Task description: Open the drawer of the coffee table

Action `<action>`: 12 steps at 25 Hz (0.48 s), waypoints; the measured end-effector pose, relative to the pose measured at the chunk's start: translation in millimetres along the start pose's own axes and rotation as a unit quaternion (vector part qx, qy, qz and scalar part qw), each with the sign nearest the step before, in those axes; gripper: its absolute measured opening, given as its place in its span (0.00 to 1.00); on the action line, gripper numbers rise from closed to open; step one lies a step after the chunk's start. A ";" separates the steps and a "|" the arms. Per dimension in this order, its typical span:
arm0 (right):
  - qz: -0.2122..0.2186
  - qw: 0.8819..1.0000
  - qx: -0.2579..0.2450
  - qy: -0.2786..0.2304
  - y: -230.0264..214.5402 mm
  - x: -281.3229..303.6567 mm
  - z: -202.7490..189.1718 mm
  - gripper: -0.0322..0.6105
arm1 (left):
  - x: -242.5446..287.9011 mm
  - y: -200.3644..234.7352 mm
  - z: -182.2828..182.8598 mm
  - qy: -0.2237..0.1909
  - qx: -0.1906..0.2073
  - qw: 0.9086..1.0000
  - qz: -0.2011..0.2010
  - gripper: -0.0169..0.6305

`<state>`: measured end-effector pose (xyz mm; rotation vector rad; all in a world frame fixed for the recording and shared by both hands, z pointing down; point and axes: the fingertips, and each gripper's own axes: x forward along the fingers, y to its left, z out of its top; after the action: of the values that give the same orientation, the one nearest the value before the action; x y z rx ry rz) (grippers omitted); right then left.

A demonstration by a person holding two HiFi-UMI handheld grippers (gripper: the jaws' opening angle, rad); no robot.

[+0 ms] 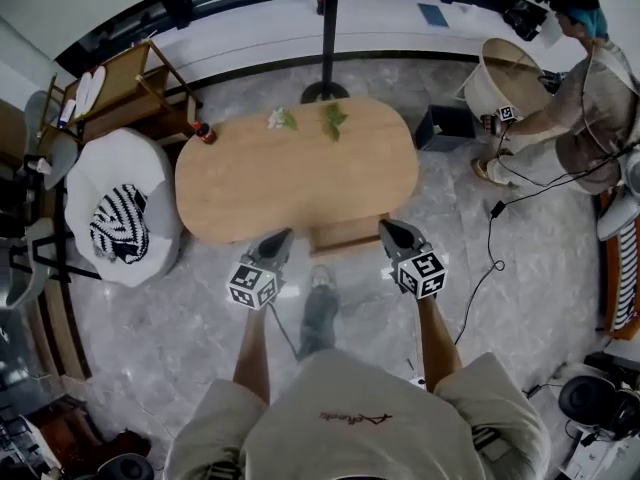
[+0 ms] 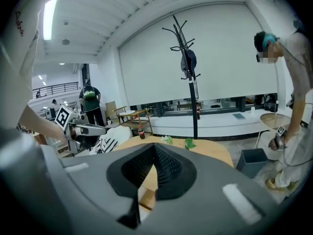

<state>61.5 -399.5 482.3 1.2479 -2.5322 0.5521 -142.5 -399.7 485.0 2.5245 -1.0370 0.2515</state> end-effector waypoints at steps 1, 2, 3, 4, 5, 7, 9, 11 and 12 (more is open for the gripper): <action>-0.003 1.000 -0.001 -0.005 -2.4 1.6 13.8 0.06 | 0.9 3.2 13.6 -0.002 0.003 1.000 0.001 0.03; -0.006 1.000 -0.002 -0.010 -5.0 3.0 27.1 0.06 | 2.1 6.0 27.1 -0.005 0.006 1.000 0.001 0.03; -0.008 1.000 -0.002 -0.015 -7.5 5.0 40.2 0.06 | 3.6 8.8 40.6 -0.007 0.010 1.000 0.000 0.03; -0.010 1.000 -0.004 -0.021 -9.8 7.7 53.3 0.06 | 5.3 11.9 53.8 -0.009 0.014 1.000 -0.001 0.03; -0.012 1.000 -0.006 -0.028 -11.8 10.8 66.6 0.06 | 7.2 15.1 66.4 -0.011 0.019 1.000 -0.003 0.03; -0.016 0.999 -0.011 -0.044 -15.9 16.3 92.2 0.06 | 11.3 21.0 89.3 -0.015 0.027 0.999 -0.004 0.03; -0.021 0.998 -0.017 -0.059 -20.1 21.2 116.6 0.06 | 15.8 25.7 112.7 -0.022 0.039 0.999 -0.004 0.03; -0.025 0.997 -0.022 -0.073 -22.3 25.4 138.4 0.06 | 18.3 29.5 136.8 -0.030 0.055 0.998 -0.002 0.03; -0.027 0.996 -0.024 -0.079 -22.3 27.4 147.5 0.06 | 18.4 31.4 147.9 -0.033 0.063 0.997 -0.001 0.03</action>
<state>53.1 -496.8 366.3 1.3874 -2.6134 0.3913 -149.4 -494.6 366.0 2.6634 -1.0753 0.2403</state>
